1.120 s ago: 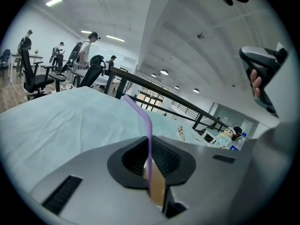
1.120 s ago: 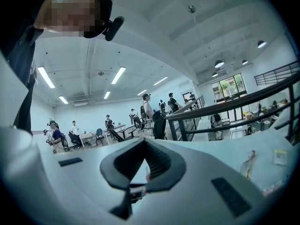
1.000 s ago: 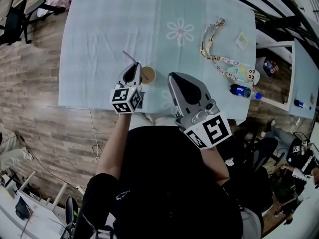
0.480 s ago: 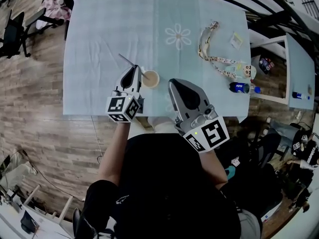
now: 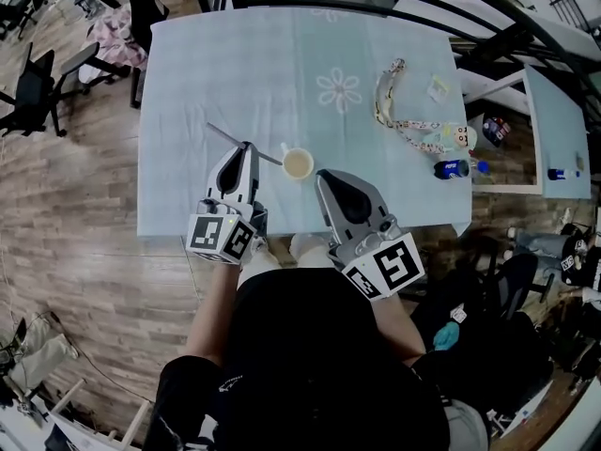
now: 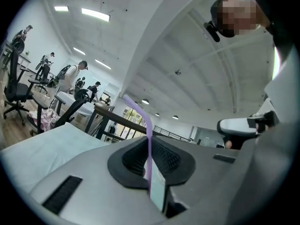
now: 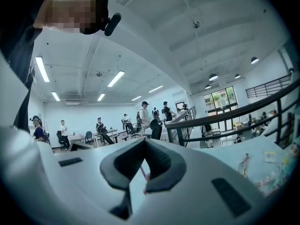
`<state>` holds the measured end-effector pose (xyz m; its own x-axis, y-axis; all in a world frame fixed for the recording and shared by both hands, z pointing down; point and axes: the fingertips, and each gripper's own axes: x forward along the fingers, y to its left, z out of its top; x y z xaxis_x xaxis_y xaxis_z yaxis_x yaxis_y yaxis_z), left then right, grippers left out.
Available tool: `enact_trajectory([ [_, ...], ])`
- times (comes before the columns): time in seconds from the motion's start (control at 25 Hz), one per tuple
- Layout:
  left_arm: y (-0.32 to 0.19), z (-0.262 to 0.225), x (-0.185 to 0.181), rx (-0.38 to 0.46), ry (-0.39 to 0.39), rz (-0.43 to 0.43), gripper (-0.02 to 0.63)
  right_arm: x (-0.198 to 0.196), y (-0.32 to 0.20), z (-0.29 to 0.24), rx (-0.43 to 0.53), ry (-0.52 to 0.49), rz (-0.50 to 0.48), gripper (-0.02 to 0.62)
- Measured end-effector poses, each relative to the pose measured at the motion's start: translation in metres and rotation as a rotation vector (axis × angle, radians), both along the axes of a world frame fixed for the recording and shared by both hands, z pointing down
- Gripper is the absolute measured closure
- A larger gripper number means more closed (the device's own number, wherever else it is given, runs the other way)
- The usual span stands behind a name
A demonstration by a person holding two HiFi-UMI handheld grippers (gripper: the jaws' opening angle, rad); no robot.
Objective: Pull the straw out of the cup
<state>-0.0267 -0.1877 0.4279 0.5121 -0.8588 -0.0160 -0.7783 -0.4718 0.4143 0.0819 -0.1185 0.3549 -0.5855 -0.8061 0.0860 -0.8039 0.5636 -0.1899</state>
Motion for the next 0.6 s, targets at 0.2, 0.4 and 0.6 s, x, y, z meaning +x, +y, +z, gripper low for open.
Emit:
enact_trajectory([
  [0.2, 0.029, -0.054, -0.022, 0.093, 0.026, 0.017, 0.577, -0.023, 0.013, -0.010, 0.021, -0.004, 0.006, 0.586],
  [0.4, 0.058, -0.090, -0.041, 0.187, -0.017, 0.039, 0.577, -0.042, 0.025, -0.022, 0.050, 0.000, 0.008, 0.586],
  [0.6, 0.077, -0.103, -0.062, 0.213, -0.030, 0.057, 0.577, -0.059, 0.039, -0.030, 0.073, 0.007, 0.022, 0.586],
])
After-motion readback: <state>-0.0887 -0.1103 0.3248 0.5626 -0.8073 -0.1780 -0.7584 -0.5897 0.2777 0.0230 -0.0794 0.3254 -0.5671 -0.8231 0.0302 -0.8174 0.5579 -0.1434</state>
